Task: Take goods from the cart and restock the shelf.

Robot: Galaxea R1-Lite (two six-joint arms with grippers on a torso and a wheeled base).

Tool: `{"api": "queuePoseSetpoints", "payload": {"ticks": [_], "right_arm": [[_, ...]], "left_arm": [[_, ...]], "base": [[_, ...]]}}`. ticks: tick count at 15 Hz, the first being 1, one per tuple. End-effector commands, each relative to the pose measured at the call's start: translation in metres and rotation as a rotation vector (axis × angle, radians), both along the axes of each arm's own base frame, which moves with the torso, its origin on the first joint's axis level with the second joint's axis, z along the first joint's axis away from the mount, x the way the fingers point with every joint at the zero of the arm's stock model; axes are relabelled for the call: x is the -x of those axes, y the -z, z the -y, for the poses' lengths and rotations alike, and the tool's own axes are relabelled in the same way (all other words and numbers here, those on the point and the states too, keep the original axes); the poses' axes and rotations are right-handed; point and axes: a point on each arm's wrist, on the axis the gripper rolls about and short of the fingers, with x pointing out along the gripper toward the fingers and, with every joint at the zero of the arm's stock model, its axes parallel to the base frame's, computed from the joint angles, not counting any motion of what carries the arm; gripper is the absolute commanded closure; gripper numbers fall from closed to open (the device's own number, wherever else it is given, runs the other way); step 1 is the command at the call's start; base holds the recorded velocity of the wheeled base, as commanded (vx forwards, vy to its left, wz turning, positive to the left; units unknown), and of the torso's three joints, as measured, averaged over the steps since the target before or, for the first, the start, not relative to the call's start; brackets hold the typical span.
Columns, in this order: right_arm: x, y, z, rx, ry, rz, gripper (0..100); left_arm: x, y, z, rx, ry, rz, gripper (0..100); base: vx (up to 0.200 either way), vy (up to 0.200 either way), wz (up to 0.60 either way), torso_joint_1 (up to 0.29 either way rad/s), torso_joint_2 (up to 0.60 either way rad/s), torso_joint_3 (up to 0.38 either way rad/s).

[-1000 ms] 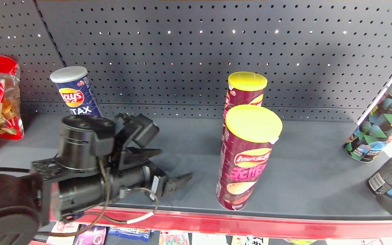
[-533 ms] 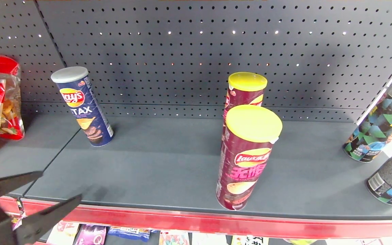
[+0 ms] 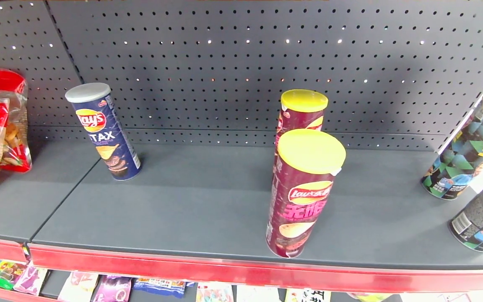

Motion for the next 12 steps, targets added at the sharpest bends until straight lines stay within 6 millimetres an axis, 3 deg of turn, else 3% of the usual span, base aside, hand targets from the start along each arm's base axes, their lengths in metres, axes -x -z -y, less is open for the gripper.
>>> {"api": "queuePoseSetpoints", "payload": {"ticks": [1,2,7,10,12], "right_arm": [[-0.003,0.002,0.000,0.000,0.002,-0.022,0],[-0.005,0.003,0.001,-0.002,0.002,-0.042,0],[-0.006,0.003,0.001,0.005,-0.001,-0.045,0],[-0.005,0.002,0.001,0.025,-0.003,-0.043,0],[-0.005,0.003,0.001,0.035,-0.006,-0.047,0]], "left_arm": [[-0.013,-0.003,0.002,-0.040,-0.003,0.001,0],[-0.016,-0.004,0.002,-0.045,-0.008,0.001,0],[-0.012,0.005,0.002,-0.047,-0.012,0.012,0],[-0.013,0.006,0.002,-0.043,-0.010,0.015,0],[-0.013,0.006,0.002,-0.042,-0.003,0.023,0]], "base": [[0.000,0.000,0.00,0.000,0.00,0.000],[0.000,0.000,0.00,0.000,0.00,0.000],[-0.200,0.000,0.00,0.009,0.00,0.004],[0.000,0.000,0.00,0.000,0.00,0.000],[0.000,-0.200,0.00,0.010,0.00,0.000]]}}
